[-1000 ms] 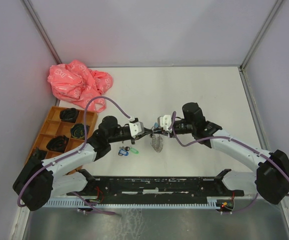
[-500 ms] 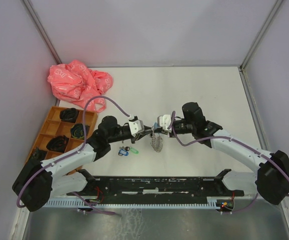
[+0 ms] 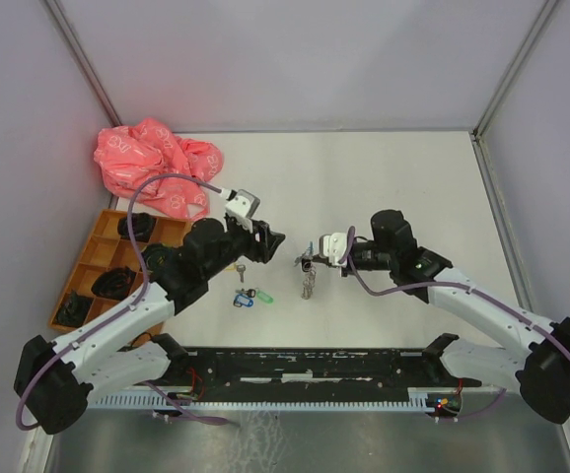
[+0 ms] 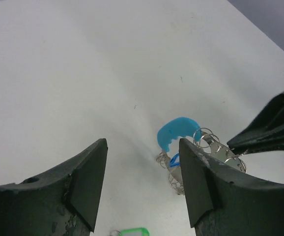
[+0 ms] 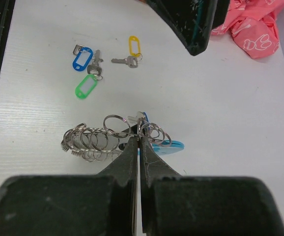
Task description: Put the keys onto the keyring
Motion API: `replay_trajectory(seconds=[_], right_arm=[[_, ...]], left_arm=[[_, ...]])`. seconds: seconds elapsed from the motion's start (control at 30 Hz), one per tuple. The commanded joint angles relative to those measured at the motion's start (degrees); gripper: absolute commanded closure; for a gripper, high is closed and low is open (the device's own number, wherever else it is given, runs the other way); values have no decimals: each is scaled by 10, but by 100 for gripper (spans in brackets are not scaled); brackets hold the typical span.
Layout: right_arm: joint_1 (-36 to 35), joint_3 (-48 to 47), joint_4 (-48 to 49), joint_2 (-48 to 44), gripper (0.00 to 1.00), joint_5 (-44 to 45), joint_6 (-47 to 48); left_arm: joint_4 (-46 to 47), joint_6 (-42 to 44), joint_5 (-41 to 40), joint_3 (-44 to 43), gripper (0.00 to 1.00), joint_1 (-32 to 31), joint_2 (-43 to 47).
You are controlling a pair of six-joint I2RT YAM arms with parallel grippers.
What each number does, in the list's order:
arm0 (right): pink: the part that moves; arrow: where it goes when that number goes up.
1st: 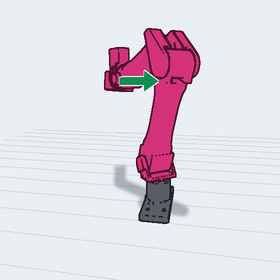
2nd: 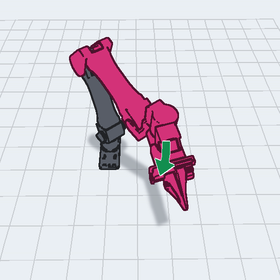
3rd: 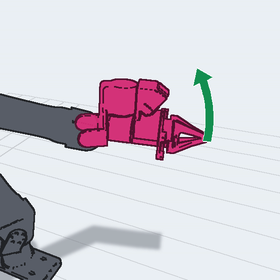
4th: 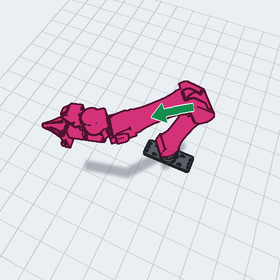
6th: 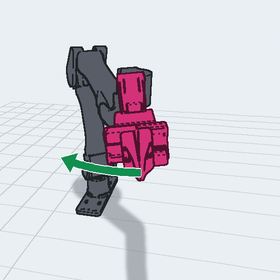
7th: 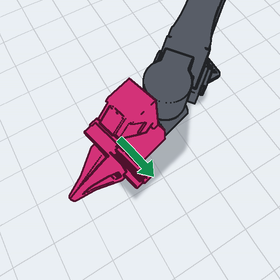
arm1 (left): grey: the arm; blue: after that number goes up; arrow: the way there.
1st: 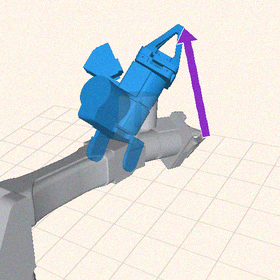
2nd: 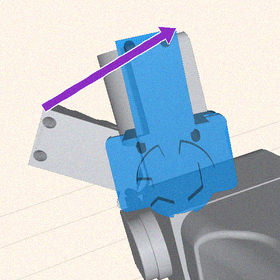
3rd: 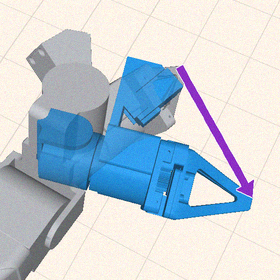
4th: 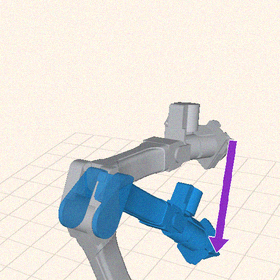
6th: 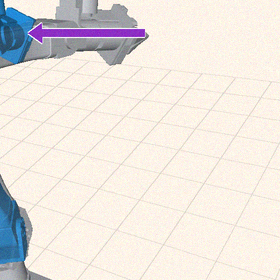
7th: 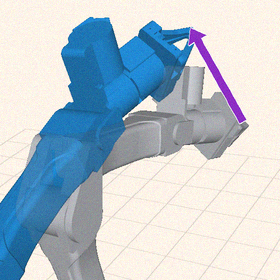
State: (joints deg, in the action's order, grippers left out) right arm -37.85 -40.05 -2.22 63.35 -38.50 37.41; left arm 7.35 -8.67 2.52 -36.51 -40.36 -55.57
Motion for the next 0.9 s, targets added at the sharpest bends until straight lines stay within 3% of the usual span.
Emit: replay_trajectory(seconds=[0.0, 0.13, 0.2, 0.37, 0.57, 0.73, 0.87], right_arm=[[-1, 6, 31, -38, 99, 16, 4], [-1, 9, 32, -42, 99, 15, 2], [-1, 10, 35, -42, 99, 15, 0], [-1, 17, 47, -47, 99, 10, -8], [-2, 24, 61, -54, 99, 8, -16], [-2, 25, 65, -54, 99, 1, -22], [-1, 27, 72, -53, 99, -8, -28]], left_arm=[[-178, -132, -124, -54, 27, 0, -2], [-257, -190, -186, -66, 22, 1, -12], [-288, -196, -186, -75, 1, 6, -30], [-333, -222, -188, -92, 1, 18, -70], [-351, -288, -113, -47, 1, 46, -93], [-354, -349, -110, 7, 0, 47, -80], [-367, -360, -126, 15, 8, 47, -83]])
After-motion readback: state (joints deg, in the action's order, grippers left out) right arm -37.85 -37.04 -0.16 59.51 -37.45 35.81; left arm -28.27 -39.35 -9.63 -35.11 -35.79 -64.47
